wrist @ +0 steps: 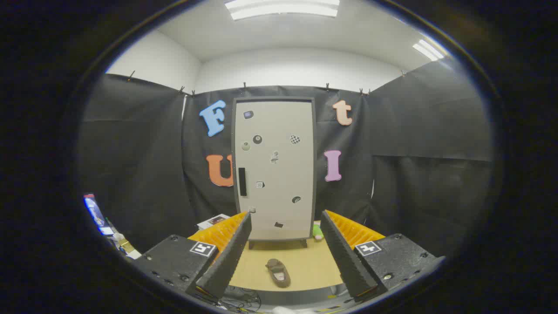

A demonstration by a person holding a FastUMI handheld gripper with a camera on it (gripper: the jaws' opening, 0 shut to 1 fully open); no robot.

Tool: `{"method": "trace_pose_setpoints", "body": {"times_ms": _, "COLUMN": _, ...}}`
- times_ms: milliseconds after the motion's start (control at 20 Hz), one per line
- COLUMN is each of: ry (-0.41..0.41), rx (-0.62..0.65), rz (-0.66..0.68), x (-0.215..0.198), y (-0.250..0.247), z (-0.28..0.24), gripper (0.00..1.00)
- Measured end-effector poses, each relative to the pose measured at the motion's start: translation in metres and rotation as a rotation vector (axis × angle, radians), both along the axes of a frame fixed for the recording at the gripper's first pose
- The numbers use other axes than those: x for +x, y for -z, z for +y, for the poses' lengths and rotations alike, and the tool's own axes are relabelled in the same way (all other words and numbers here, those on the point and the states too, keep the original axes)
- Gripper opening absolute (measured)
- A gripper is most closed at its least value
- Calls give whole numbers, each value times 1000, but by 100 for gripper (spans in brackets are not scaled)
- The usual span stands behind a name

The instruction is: Open the shoe cabinet door, grab the shoes and put them into the shoe cabinet, then close the shoe cabinet door.

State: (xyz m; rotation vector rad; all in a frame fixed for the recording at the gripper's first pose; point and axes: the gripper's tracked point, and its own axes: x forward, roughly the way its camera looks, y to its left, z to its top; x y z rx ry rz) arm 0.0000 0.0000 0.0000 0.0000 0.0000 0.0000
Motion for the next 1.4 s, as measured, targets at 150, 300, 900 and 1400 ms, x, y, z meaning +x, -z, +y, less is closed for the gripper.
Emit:
{"method": "trace_pose_setpoints", "body": {"times_ms": 150, "ry": -5, "rx": -3, "rz": -1, "x": 0, "y": -1, "z": 5, "gripper": 100}}
{"method": "trace_pose_setpoints", "body": {"times_ms": 300, "ry": -1, "rx": -11, "rz": -2, "x": -1, "y": -3, "z": 7, "gripper": 100}}
{"method": "trace_pose_setpoints", "body": {"times_ms": 900, "ry": 16, "rx": -20, "rz": 8, "x": 2, "y": -1, "z": 16, "gripper": 100}}
{"method": "trace_pose_setpoints", "body": {"times_ms": 1400, "ry": 8, "rx": -27, "rz": 4, "x": 71, "y": 7, "z": 56, "gripper": 100}}
